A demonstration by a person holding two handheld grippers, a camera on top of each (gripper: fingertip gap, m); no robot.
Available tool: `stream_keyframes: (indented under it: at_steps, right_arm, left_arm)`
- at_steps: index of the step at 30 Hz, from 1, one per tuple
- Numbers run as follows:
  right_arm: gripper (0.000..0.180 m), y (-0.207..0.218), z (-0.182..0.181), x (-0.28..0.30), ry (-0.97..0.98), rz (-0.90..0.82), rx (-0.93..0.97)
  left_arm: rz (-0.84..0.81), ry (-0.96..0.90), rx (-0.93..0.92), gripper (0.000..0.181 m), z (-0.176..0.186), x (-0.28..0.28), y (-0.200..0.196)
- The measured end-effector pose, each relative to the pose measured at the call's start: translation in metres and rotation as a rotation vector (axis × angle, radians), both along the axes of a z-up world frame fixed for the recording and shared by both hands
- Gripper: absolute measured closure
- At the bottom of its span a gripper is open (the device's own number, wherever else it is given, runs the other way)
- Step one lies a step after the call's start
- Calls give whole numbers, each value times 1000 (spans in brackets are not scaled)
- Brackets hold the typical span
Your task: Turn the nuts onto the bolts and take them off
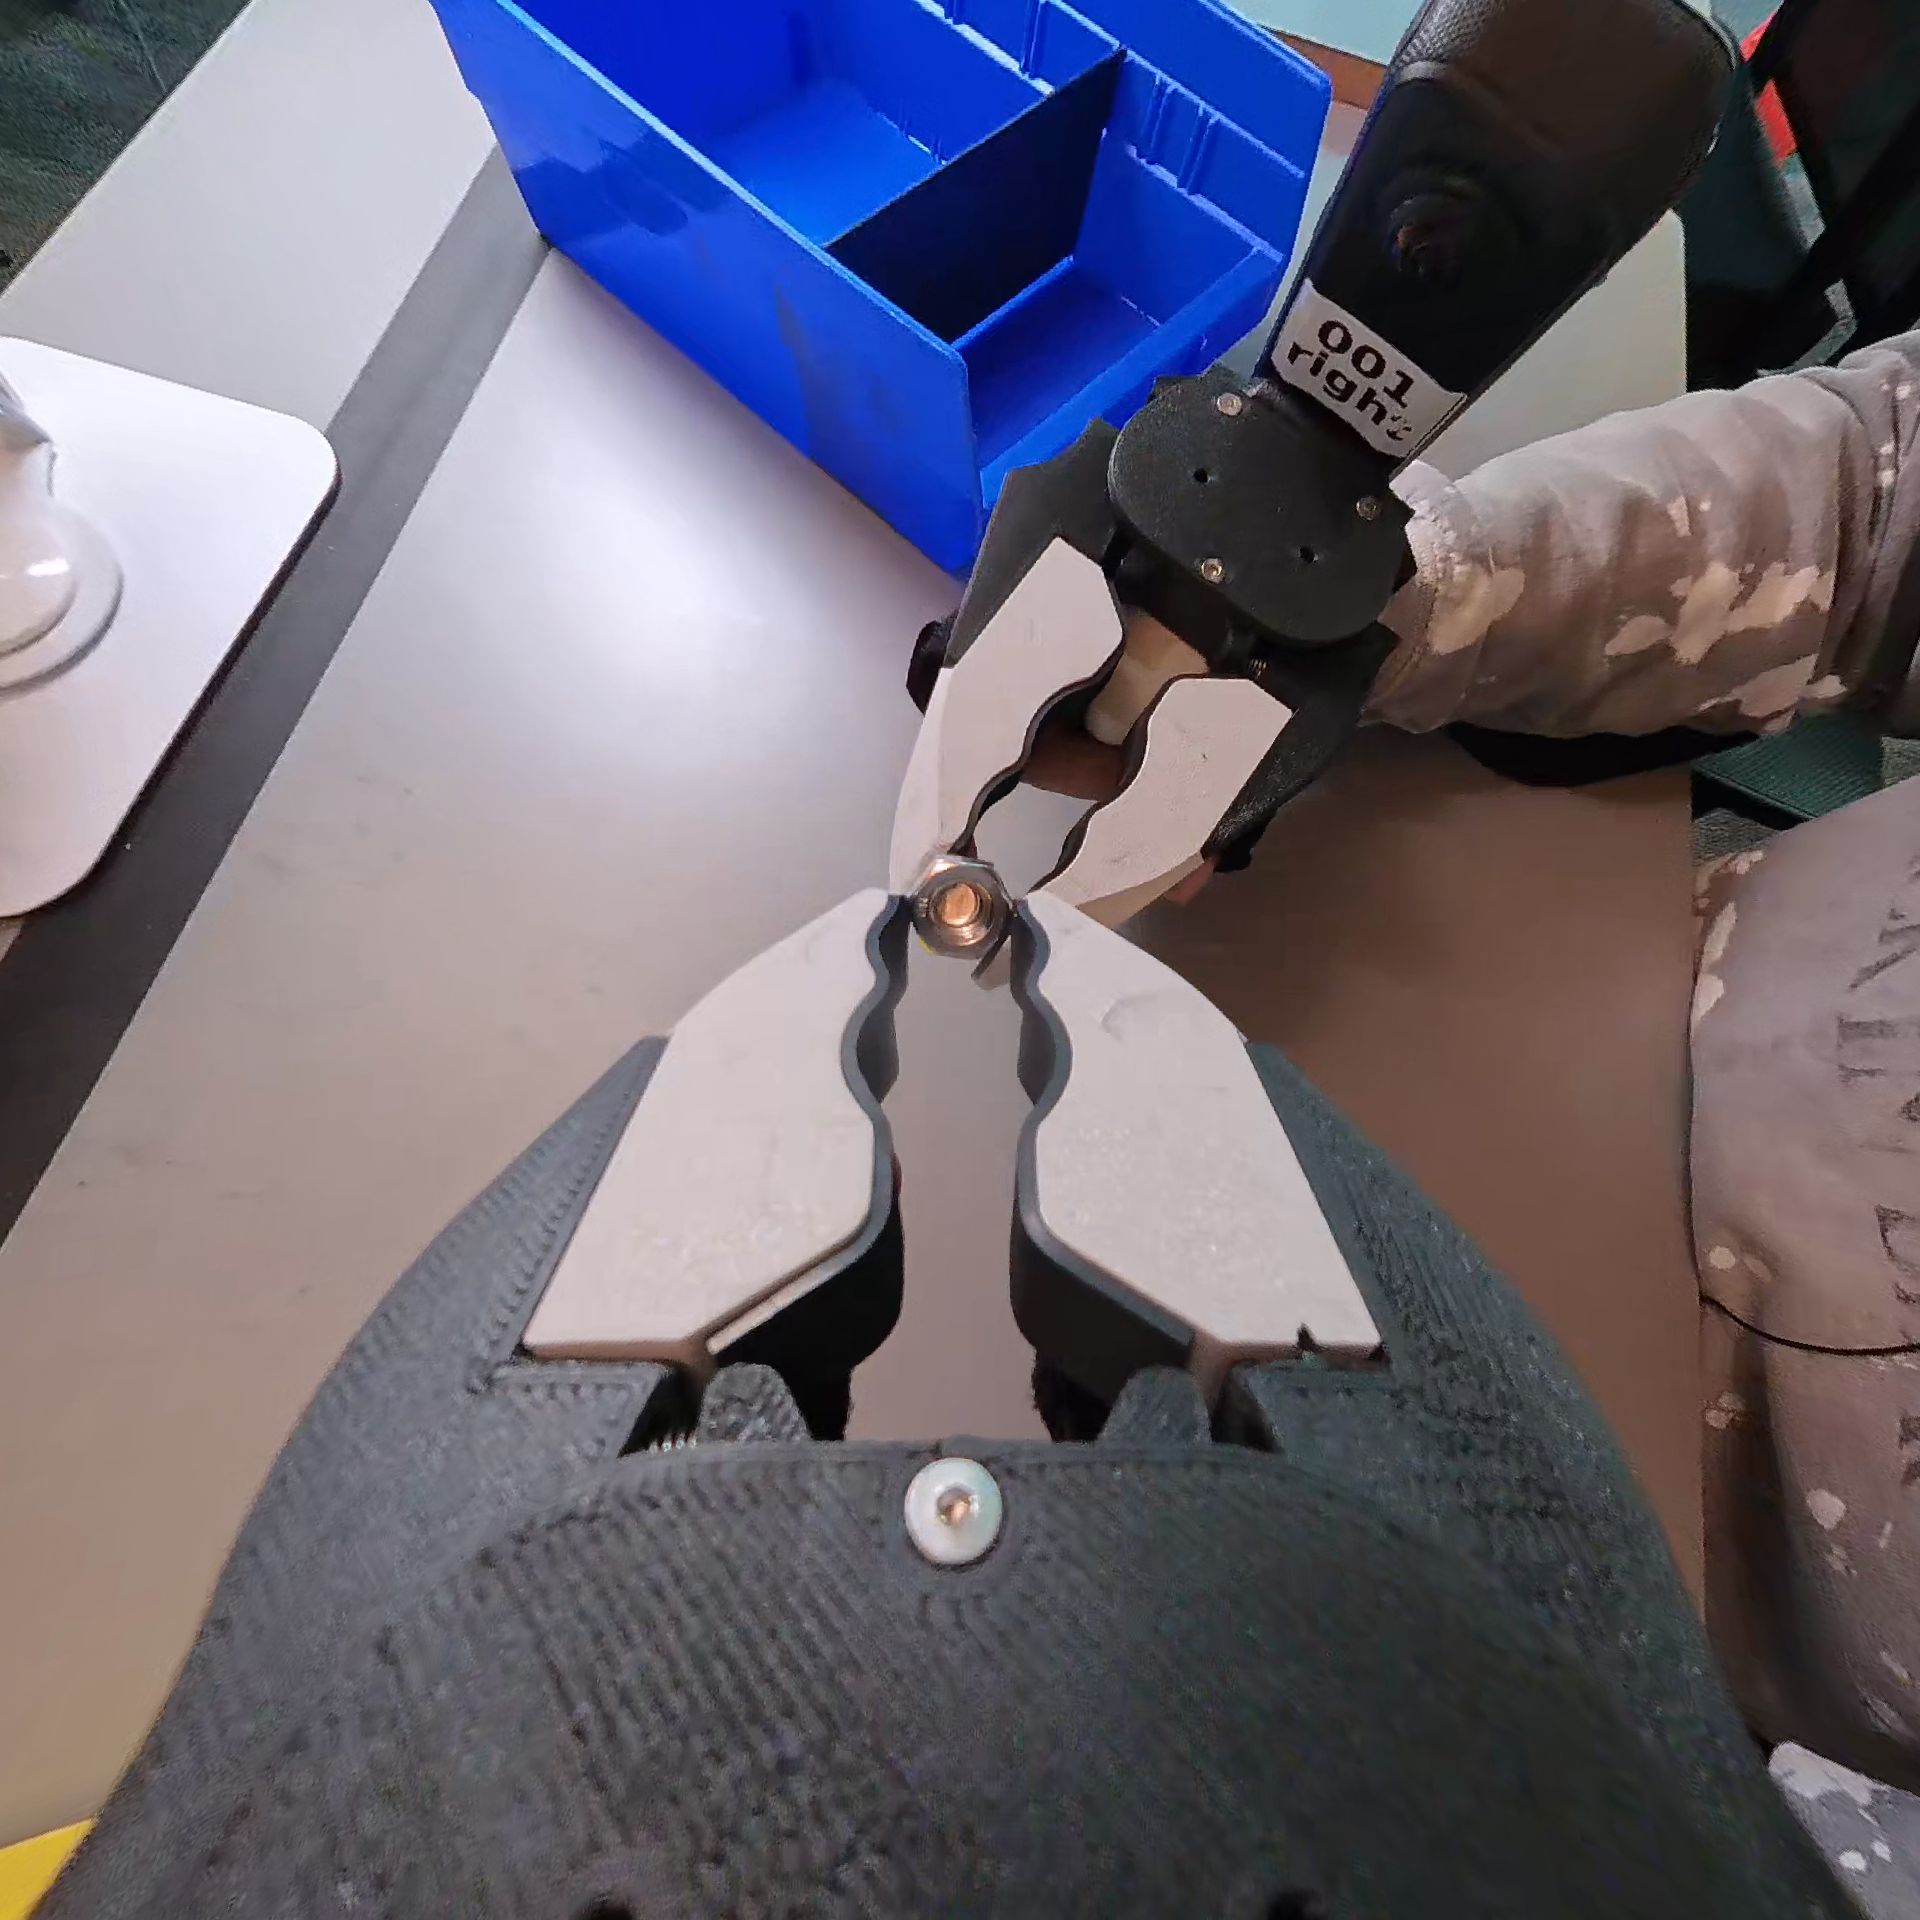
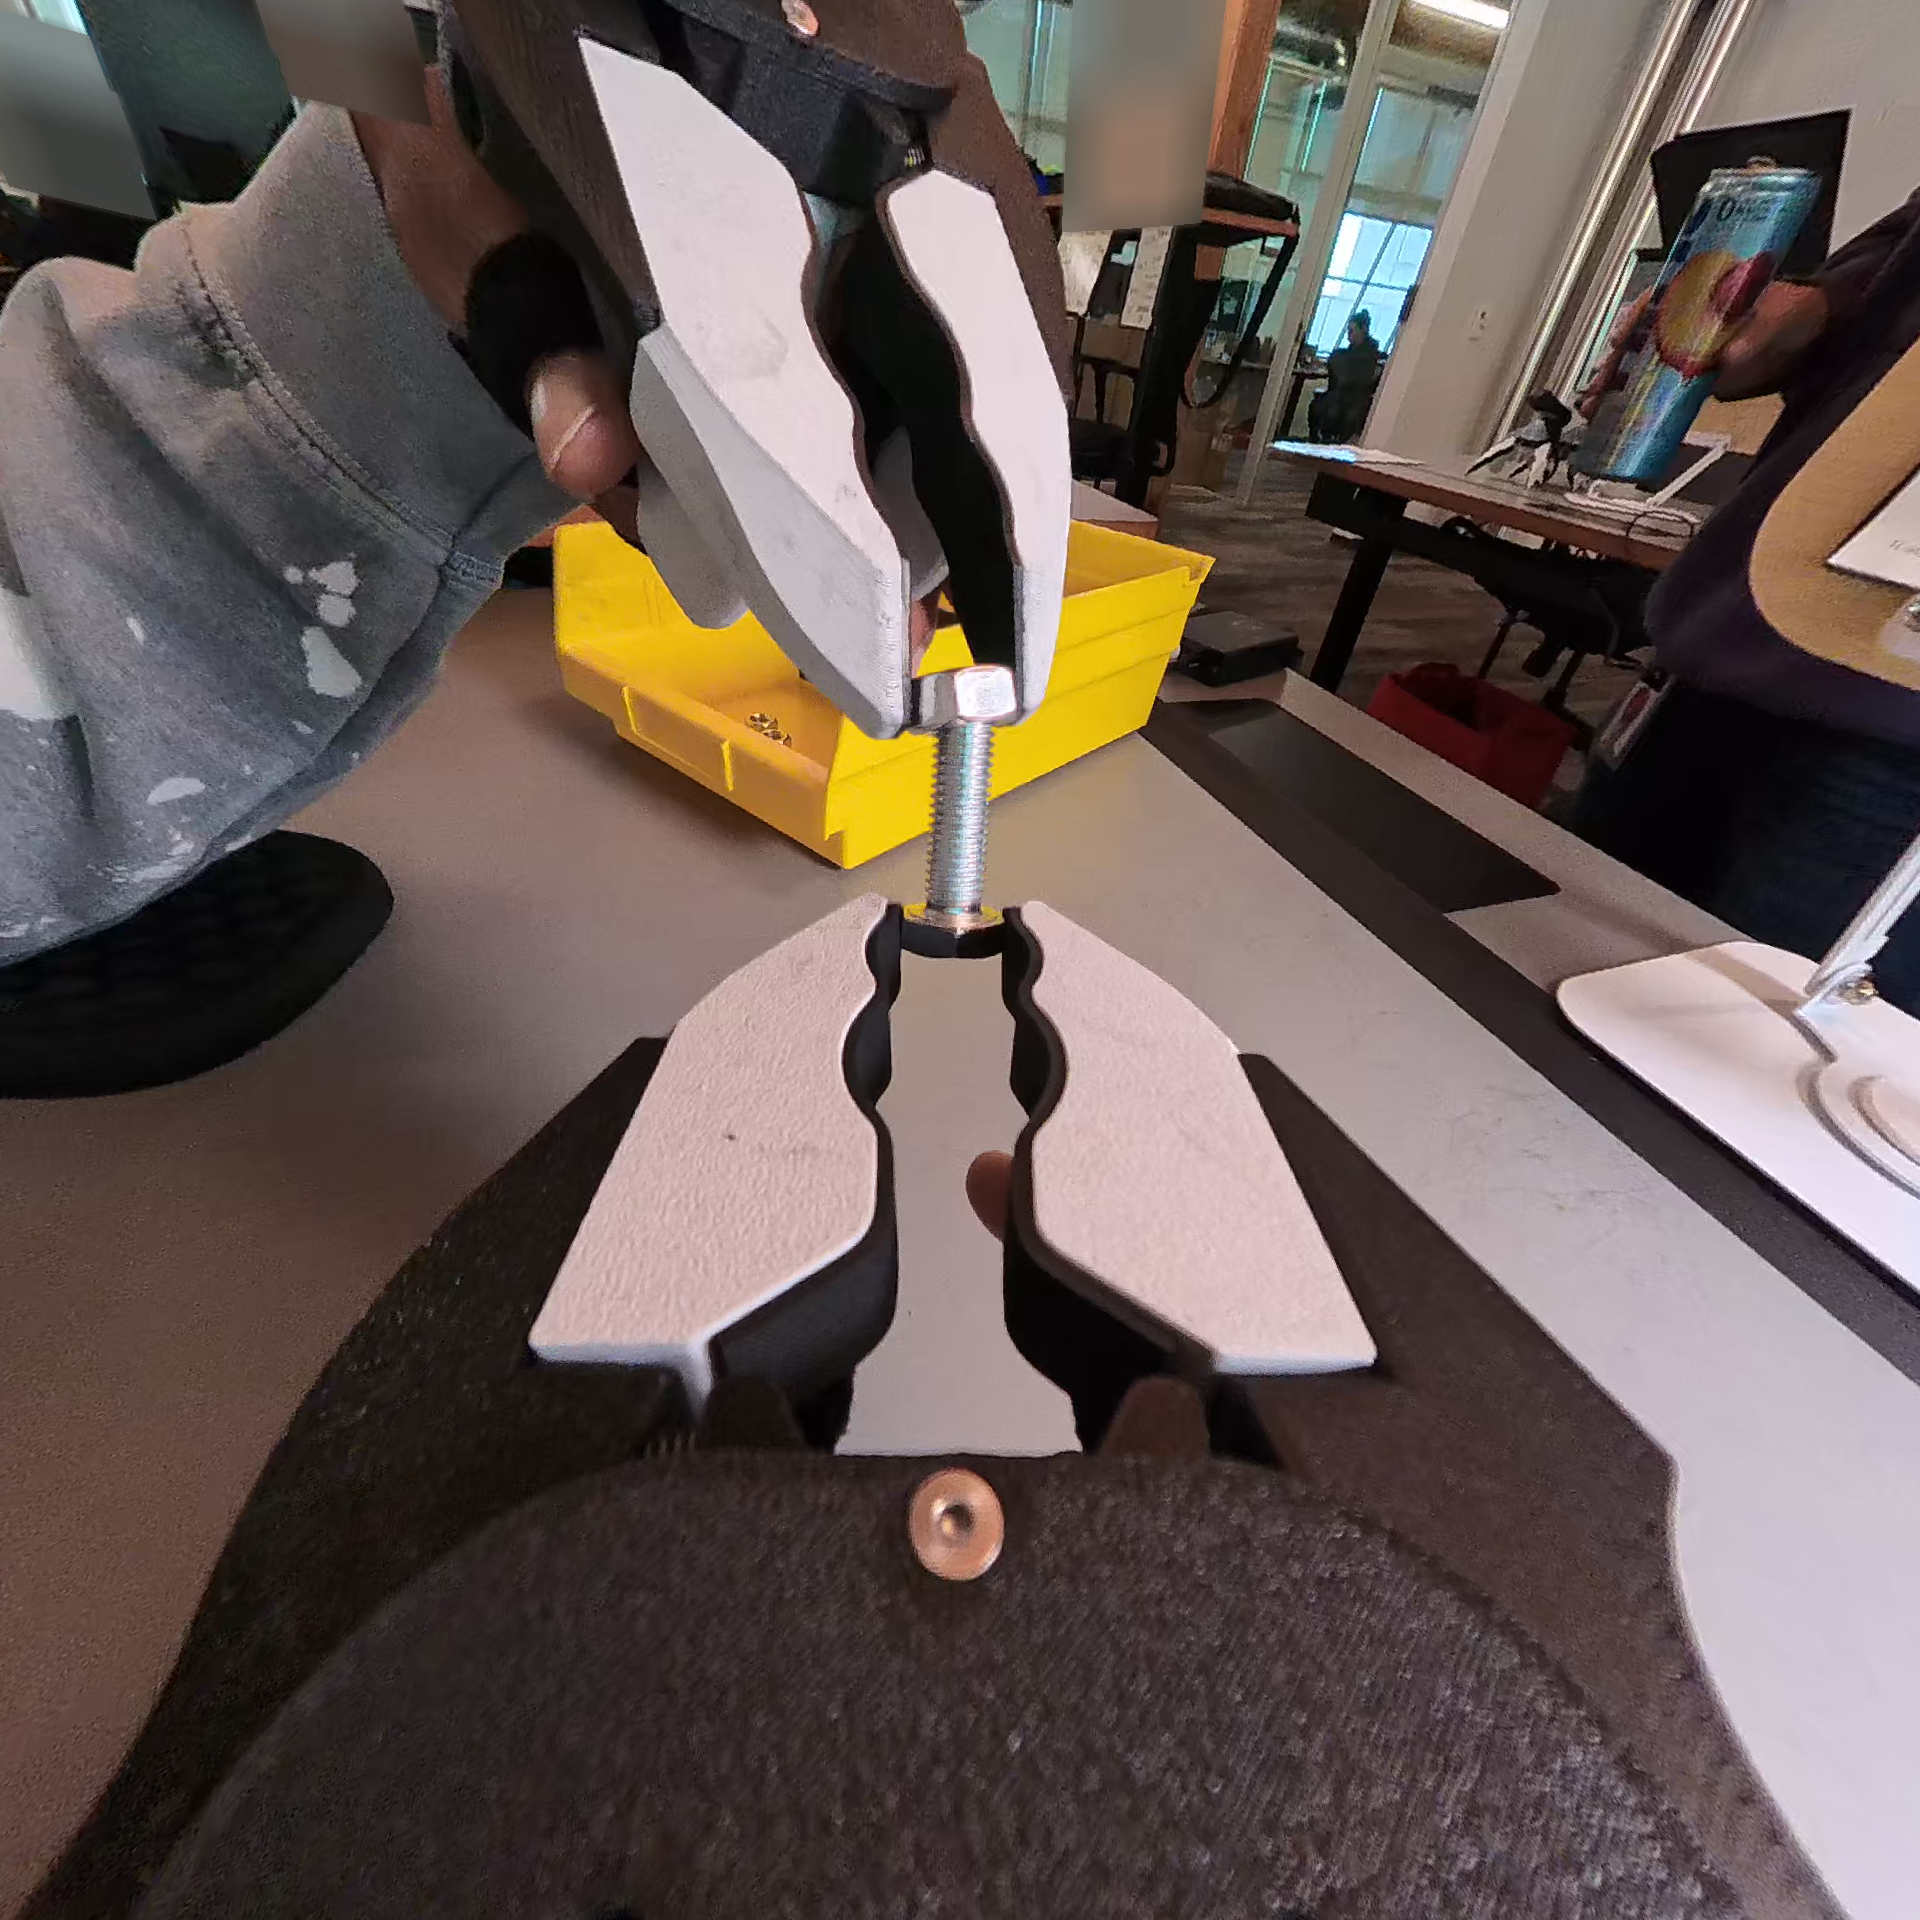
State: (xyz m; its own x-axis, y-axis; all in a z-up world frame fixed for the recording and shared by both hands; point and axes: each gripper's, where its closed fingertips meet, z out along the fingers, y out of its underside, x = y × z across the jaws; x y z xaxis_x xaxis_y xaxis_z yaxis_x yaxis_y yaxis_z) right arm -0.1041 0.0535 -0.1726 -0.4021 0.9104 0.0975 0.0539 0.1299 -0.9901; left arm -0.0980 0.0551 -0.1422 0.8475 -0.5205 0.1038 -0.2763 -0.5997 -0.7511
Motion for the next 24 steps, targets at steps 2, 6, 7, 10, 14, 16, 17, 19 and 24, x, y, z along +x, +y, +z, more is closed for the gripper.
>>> stream_keyframes:
  at_steps: [2, 6, 7, 10, 14, 16, 17, 19, 24]
  right_arm:
    - [162, 1, -2, 0, 0, -2, 9]
    - [162, 0, -5, 0, -6, -7, 23]
    - [162, 0, -5, 0, -5, -7, 19]
    - [162, -1, -3, 1, -5, -8, 5]
    - [162, -1, -4, 0, -20, -16, -1]
    - [162, -2, -6, 0, -27, -19, -2]
    - [162, -3, -7, -1, -31, -19, -13]
    - [162, -5, -9, -2, -39, -17, -20]
    - [162, -10, -10, -3, -51, -15, -32]
  left_arm:
    - [-6, -16, -1, 161, -1, 1, 1]
    - [-22, -20, -2, 161, -2, 7, 1]
    - [-24, -19, 0, 161, -2, 8, 1]
    - [-19, -9, 14, 161, 0, 11, 2]
    - [-4, 26, 10, 161, 0, 11, 1]
    - [-9, 62, -9, 161, -3, 9, 0]
    - [-15, 80, -23, 161, -3, 9, 0]
    - [-39, 116, -72, 161, -4, 9, -1]
    - [-100, 222, -197, 161, -8, 10, -2]
